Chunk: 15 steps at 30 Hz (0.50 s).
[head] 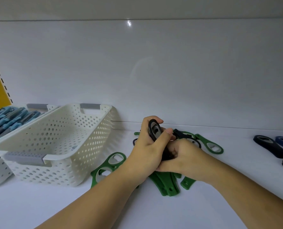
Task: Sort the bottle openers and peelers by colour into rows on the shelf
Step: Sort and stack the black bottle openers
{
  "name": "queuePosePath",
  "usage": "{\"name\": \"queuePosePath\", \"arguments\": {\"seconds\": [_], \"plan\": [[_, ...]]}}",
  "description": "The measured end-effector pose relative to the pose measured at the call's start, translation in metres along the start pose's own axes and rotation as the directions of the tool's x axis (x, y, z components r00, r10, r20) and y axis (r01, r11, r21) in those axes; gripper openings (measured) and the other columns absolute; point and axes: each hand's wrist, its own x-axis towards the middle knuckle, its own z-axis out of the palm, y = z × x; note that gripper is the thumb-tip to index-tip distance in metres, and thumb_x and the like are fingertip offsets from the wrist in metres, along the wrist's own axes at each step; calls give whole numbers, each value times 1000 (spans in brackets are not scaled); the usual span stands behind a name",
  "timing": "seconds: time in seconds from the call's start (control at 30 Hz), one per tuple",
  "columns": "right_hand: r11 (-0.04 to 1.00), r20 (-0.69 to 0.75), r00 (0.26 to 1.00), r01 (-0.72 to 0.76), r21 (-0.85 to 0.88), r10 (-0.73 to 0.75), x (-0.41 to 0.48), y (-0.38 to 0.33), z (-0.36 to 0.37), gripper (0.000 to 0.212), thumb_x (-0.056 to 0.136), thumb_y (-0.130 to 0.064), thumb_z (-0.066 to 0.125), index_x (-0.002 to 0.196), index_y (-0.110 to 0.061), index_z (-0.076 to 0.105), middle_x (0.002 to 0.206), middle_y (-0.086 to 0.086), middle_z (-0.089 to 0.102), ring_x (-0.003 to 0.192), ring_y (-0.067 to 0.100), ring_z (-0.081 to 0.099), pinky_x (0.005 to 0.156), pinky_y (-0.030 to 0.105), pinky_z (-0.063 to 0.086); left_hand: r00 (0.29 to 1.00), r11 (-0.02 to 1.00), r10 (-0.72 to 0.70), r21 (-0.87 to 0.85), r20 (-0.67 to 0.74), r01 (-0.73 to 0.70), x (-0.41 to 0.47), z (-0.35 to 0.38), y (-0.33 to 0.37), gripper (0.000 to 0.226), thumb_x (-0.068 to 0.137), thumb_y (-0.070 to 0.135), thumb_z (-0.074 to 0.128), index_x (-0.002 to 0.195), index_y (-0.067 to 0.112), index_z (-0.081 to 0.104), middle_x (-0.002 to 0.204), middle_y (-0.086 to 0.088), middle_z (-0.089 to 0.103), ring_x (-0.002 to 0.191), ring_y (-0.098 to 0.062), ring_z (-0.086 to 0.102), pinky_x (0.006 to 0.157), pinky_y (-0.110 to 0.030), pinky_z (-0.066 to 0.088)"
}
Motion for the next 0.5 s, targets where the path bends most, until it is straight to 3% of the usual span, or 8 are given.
{"name": "queuePosePath", "arguments": {"seconds": [0.07,0.2,0.3,0.37,0.5], "plan": [[1000,-19,1000,12,-12,-12,0,-5,-2,15,71,-26,78,76,-14,71,69,-12,68,75,7,67,79,29,55,999,999,34,23,15,-34,0,-1,1,17,95,14,52,106,23,41,70,9,58,74,-9,59,73,-24,51],[1000,13,1000,22,-21,-21,-8,-5,-7,26,70,-28,75,85,-7,68,85,14,69,90,24,67,91,46,53,984,998,38,48,176,-48,-6,1,4,33,85,31,59,110,29,39,82,2,57,83,-20,58,82,-36,52],[997,27,999,-23,80,21,-27,7,-20,19,71,-24,74,83,-10,71,85,12,68,90,19,67,92,43,52,942,1000,-9,30,335,-2,-11,6,5,53,78,31,65,123,38,40,104,-3,59,99,-23,61,90,-37,53],[997,39,996,-78,16,77,-44,12,-28,17,70,-31,75,74,-15,71,79,14,65,82,15,62,83,42,50,918,999,7,42,396,-26,-16,14,4,62,78,25,68,132,38,41,113,-5,59,106,-27,60,92,-37,53],[992,46,992,-117,-43,119,-76,15,-32,27,79,-21,76,56,-25,63,53,-12,55,54,2,48,57,16,37,917,1000,3,24,399,-14,-29,33,5,63,77,7,68,128,38,49,108,-6,64,98,-21,62,92,-40,53]]}}
